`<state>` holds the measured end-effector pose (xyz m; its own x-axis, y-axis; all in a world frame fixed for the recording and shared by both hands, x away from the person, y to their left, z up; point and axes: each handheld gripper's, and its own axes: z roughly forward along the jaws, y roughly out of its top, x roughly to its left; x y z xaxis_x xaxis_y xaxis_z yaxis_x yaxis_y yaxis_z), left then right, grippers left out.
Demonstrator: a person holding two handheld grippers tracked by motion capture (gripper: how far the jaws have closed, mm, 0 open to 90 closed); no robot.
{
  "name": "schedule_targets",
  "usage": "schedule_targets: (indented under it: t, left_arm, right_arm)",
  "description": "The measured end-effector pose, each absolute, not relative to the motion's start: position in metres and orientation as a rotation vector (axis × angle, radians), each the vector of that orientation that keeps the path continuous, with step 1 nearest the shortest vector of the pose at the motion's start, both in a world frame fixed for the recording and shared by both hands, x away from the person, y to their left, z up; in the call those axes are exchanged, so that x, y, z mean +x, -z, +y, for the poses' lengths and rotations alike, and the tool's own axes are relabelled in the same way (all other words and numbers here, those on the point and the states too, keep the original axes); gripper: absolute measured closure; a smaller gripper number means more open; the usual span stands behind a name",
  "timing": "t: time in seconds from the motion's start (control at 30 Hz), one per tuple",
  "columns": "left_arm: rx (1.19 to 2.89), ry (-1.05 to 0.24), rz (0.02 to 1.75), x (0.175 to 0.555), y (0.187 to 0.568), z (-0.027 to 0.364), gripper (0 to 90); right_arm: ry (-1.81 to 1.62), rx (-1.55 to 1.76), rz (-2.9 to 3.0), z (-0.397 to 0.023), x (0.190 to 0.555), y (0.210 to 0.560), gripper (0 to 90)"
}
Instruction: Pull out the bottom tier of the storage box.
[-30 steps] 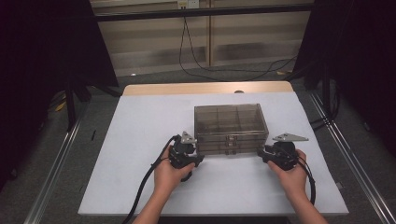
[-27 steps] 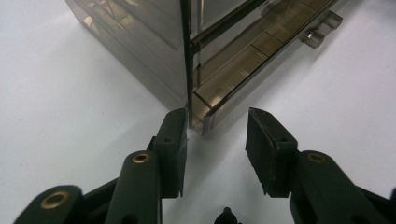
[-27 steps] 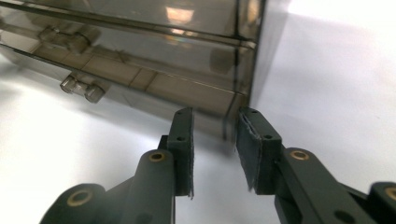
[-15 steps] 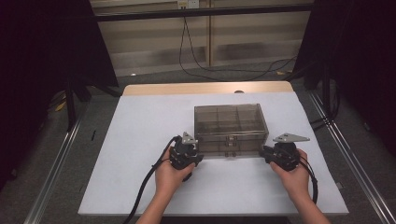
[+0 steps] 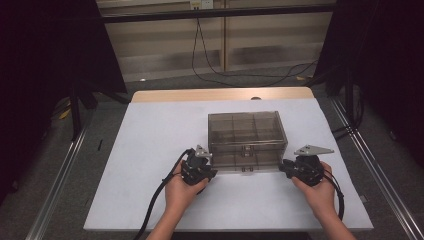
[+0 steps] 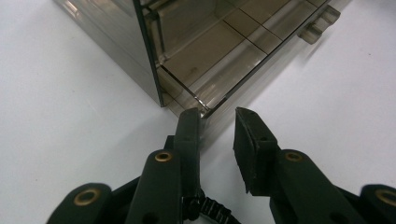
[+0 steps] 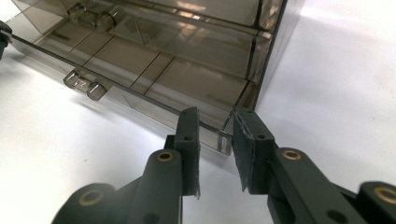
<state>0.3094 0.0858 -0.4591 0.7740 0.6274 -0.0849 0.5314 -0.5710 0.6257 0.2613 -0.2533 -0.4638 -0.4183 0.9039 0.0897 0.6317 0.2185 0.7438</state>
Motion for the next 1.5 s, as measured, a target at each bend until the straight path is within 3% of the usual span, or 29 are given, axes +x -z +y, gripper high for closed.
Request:
schedule_targets:
  t: [1.5]
  left_arm:
    - [2.299,-0.125,0.855,0.296,0.461,0.091,74.3]
  right_arm:
    - [-1.068,1.416,2.185,-0.257,0.249,0.465,70.6]
